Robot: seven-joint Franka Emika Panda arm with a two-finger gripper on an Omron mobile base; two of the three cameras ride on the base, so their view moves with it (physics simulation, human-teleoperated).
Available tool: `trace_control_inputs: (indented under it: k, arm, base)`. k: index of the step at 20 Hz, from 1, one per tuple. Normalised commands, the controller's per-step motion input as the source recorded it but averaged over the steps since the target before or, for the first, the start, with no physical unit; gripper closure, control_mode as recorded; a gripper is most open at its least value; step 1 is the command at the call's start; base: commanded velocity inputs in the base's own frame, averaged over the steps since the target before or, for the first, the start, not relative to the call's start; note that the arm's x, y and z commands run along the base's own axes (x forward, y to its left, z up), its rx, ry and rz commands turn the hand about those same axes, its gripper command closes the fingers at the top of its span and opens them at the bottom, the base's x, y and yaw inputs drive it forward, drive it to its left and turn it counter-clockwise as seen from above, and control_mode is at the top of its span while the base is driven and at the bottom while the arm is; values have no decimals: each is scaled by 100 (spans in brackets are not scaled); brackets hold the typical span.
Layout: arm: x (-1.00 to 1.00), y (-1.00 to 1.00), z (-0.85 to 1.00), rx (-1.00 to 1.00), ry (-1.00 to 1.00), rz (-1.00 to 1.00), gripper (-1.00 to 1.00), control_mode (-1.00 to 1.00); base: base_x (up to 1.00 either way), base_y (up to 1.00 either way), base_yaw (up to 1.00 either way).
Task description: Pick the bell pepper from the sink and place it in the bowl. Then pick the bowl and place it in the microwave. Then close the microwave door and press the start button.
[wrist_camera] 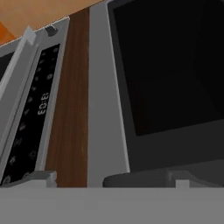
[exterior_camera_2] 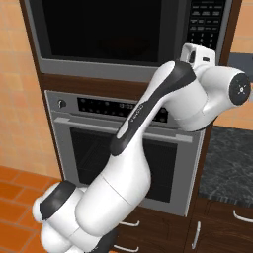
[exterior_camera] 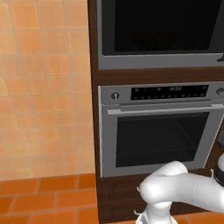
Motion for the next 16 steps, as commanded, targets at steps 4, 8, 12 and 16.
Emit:
trace_control_inputs:
  k: [4, 8, 12, 16]
  arm:
    - [27, -19, 0, 3, 3, 0, -100, -100]
    - [26, -20, -1, 4, 5, 0, -100, -100]
    - [32, -15, -4, 4, 9, 0, -100, -100]
    - [34, -15, -1, 5, 8, 0, -100, -100]
  base:
    - [0, 0, 0]
    - [0, 0, 0]
    - [0, 0, 0]
    - [0, 0, 0]
